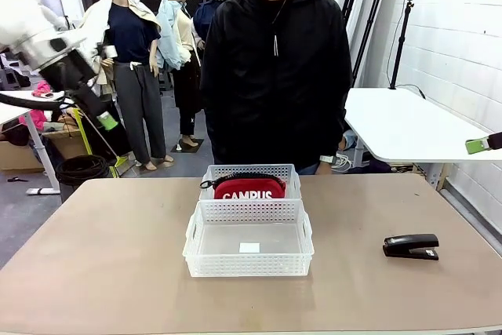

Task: Distribute items into two baskets.
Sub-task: Pick up the Stapler that the person points to.

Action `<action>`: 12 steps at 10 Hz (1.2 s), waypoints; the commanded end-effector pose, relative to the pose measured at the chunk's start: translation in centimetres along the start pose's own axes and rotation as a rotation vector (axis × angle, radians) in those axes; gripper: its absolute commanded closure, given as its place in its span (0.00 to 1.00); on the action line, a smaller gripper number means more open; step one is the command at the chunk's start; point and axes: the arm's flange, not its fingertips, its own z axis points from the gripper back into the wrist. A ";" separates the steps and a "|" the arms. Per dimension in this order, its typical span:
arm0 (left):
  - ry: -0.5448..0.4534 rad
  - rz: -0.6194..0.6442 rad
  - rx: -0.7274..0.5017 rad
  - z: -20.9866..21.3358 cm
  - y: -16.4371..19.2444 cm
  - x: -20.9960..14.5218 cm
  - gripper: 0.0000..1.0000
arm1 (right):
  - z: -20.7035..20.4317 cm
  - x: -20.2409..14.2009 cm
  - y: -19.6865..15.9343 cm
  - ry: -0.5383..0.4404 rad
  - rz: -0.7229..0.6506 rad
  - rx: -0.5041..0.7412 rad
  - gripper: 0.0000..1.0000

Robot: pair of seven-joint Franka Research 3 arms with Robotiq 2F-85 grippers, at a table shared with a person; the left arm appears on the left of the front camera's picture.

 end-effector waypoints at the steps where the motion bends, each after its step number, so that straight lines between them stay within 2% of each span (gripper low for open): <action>1: -0.098 -0.044 -0.030 -1.8 -2.3 -5.3 0.00 | -0.3 0.0 -0.1 -0.029 0.004 0.020 0.00; 4: -0.272 -0.075 0.018 -1.2 -3.8 -12.5 0.00 | -0.3 0.0 -0.1 -0.029 0.004 0.020 0.00; 6: -0.340 -0.049 0.053 -1.3 -4.0 -15.7 0.00 | -0.3 0.0 -0.1 -0.029 0.004 0.020 0.00; 8: -0.418 -0.046 0.106 -0.5 -3.3 -15.4 0.00 | -0.3 0.0 -0.1 -0.029 0.004 0.020 0.00; 12: -0.454 -0.053 0.133 0.4 -2.4 -14.0 0.00 | -0.3 0.0 -0.1 -0.029 0.004 0.020 0.00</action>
